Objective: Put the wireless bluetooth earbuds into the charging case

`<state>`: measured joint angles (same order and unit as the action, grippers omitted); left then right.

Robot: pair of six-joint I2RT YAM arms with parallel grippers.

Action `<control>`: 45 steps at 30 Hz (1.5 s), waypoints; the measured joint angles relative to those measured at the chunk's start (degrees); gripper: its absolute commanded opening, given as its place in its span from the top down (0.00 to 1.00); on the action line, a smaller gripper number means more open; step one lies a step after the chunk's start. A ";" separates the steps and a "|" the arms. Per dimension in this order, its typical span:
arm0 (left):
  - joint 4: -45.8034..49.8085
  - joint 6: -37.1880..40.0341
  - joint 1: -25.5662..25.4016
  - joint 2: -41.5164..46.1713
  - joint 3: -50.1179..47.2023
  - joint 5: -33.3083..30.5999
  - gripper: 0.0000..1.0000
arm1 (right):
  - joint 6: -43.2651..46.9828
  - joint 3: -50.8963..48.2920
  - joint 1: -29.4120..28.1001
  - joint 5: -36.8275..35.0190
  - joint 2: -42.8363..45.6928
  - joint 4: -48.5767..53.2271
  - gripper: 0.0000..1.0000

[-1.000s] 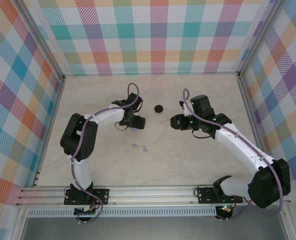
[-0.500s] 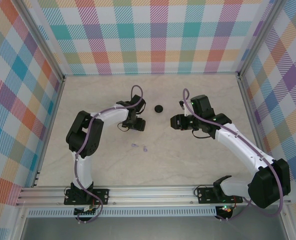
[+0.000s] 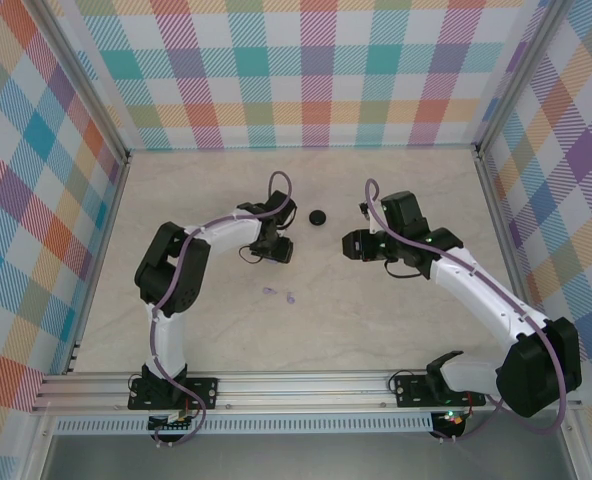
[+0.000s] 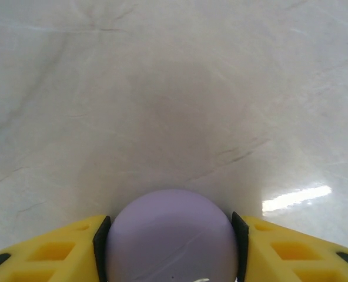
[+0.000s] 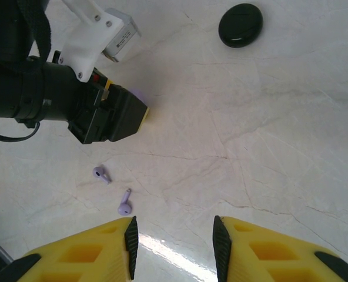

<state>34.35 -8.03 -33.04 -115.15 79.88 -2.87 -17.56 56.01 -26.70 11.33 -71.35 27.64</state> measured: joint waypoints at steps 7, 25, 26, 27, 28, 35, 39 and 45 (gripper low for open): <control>0.02 0.17 -4.11 -0.02 0.63 2.10 0.50 | -0.42 -0.09 0.00 -2.86 0.04 0.55 0.58; 0.00 -0.02 -12.17 -2.97 4.50 3.19 0.46 | -1.09 -0.98 0.11 -6.43 0.20 0.94 0.57; 0.00 -0.02 -12.20 -2.97 4.52 3.23 0.45 | -1.09 -1.01 0.13 -6.43 0.20 0.94 0.57; -0.02 -0.07 -12.24 -3.02 4.52 3.21 0.42 | -1.09 -1.01 0.17 -6.43 0.20 0.96 0.57; -0.02 -0.07 -12.26 -3.04 4.52 3.21 0.39 | -1.11 -1.05 0.28 -6.43 0.20 0.94 0.57; -0.48 -0.13 -12.59 -3.04 4.50 2.99 0.22 | -1.29 -1.49 0.57 -6.43 0.20 0.96 0.57; -1.64 -0.90 -12.61 -1.14 2.64 2.84 0.20 | -1.29 -1.92 0.96 -6.43 0.20 0.98 0.56; -4.96 -4.15 -11.32 8.83 -4.11 5.55 0.20 | -1.27 -1.92 1.29 -6.25 -0.17 0.96 0.55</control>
<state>29.39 -12.19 -44.36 -106.32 75.77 2.68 -18.83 54.08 -25.41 5.08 -71.53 28.60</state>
